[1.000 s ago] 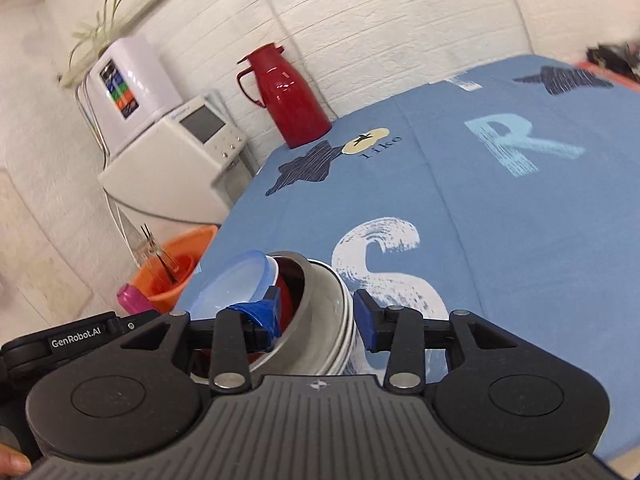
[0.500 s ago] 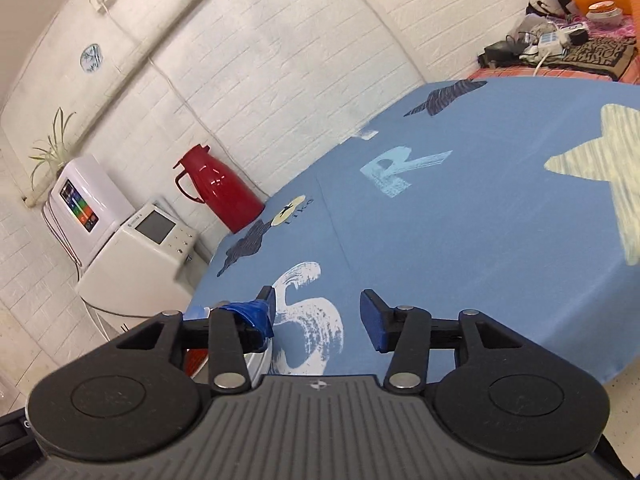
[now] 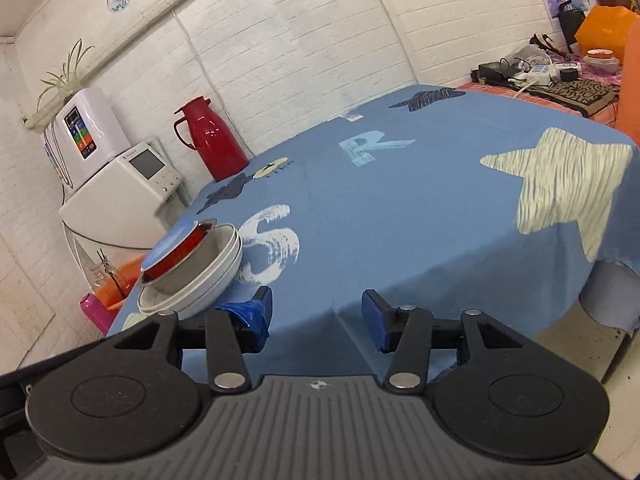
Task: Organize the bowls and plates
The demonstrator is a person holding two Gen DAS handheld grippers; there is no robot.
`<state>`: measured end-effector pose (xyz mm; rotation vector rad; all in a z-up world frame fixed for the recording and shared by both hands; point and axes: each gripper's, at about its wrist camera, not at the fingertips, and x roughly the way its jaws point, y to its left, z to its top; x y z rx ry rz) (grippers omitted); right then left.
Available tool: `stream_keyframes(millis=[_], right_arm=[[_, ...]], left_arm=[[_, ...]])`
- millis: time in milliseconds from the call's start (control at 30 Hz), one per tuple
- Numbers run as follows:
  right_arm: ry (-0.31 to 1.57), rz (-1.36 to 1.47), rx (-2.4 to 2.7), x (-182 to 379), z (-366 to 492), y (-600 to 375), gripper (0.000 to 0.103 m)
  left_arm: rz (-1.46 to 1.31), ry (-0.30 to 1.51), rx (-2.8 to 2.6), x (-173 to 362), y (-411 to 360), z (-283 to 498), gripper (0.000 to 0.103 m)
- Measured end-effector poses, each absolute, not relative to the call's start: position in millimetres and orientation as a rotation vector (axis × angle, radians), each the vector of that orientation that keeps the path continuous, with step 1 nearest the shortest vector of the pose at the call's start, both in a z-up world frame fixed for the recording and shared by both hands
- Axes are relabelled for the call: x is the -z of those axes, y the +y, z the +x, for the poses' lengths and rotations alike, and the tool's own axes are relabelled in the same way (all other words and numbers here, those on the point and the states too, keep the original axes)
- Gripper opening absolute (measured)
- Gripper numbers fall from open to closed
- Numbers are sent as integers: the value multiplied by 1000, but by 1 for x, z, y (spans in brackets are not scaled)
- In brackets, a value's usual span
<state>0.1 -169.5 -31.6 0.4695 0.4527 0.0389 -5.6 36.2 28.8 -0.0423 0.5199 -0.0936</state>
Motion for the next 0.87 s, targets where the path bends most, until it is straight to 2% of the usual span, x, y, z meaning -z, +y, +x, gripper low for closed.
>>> stream_keyframes(millis=[167,533,867], right_arm=[[447,529,-58,51,-21,-183,38],[447,268,13,44,-27,-158,38],[493,321,-9,53,-23,-158,39]], left_arm=[[-30,539,104,-16,21,-13,73],[36,530,58,-8,11,-15,73],[20,536,78,0,13,-13,73]])
